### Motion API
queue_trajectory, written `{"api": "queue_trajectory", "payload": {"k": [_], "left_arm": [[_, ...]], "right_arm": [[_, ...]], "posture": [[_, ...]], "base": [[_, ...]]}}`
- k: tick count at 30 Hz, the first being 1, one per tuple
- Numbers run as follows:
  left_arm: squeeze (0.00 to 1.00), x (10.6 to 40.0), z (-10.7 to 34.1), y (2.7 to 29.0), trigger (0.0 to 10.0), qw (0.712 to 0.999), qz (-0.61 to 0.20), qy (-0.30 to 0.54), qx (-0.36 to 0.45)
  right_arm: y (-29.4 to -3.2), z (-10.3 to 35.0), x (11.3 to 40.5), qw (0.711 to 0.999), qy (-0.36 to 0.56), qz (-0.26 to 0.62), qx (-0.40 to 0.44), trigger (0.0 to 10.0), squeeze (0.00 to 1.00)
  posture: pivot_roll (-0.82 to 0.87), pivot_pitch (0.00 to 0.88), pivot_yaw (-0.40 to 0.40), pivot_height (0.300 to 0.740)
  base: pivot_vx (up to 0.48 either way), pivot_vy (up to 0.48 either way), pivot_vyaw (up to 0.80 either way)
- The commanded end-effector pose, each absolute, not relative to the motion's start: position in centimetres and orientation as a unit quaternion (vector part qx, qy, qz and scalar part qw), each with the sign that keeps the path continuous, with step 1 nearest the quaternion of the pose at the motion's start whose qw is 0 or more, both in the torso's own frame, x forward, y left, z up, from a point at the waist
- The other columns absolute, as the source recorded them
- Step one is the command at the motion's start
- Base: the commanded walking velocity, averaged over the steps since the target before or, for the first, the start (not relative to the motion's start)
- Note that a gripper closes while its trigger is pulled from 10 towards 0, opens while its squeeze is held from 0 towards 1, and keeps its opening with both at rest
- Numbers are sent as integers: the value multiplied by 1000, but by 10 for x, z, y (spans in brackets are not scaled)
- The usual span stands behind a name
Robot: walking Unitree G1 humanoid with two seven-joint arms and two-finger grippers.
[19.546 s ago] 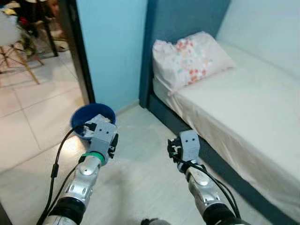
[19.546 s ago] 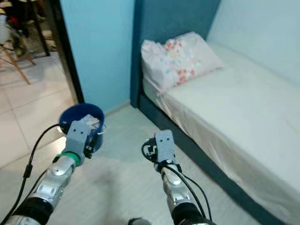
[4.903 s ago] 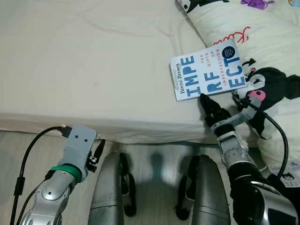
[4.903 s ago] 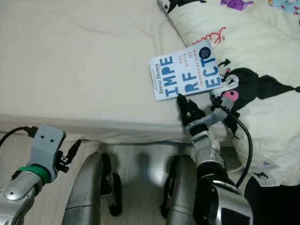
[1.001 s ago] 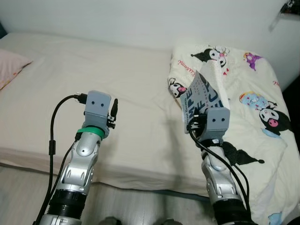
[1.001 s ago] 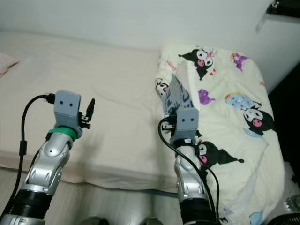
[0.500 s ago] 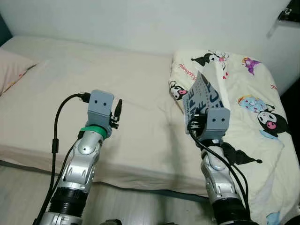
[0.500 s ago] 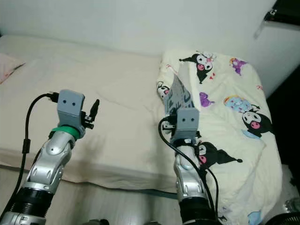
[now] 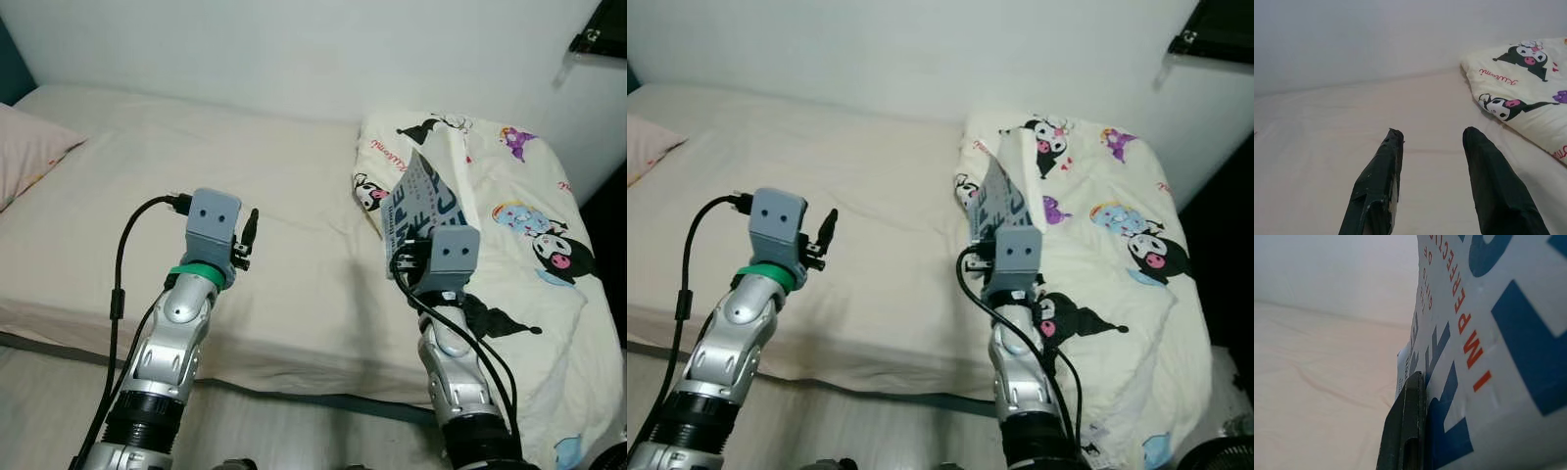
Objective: Clean up the room
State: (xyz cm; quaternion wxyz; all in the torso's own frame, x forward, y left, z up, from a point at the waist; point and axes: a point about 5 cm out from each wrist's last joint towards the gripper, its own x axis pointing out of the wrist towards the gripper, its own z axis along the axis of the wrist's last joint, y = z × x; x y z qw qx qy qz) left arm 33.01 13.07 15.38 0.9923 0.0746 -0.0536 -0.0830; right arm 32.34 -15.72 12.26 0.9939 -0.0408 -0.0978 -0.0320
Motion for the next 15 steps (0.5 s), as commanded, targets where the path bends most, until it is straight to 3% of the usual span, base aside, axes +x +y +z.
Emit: {"api": "queue_trajectory", "payload": {"k": [1, 15], "left_arm": [[0, 331, 151, 129, 10000, 992, -89, -46, 75], [0, 331, 151, 131, 10000, 992, -89, -46, 77]], "right_arm": [[-158, 126, 324, 993, -110, -38, -34, 10000, 0], [-157, 124, 324, 993, -109, -38, -31, 10000, 0]], "posture": [[-11, 14, 41, 740], [-9, 17, 46, 740]], "base": [[0, 356, 0], [0, 372, 0]]}}
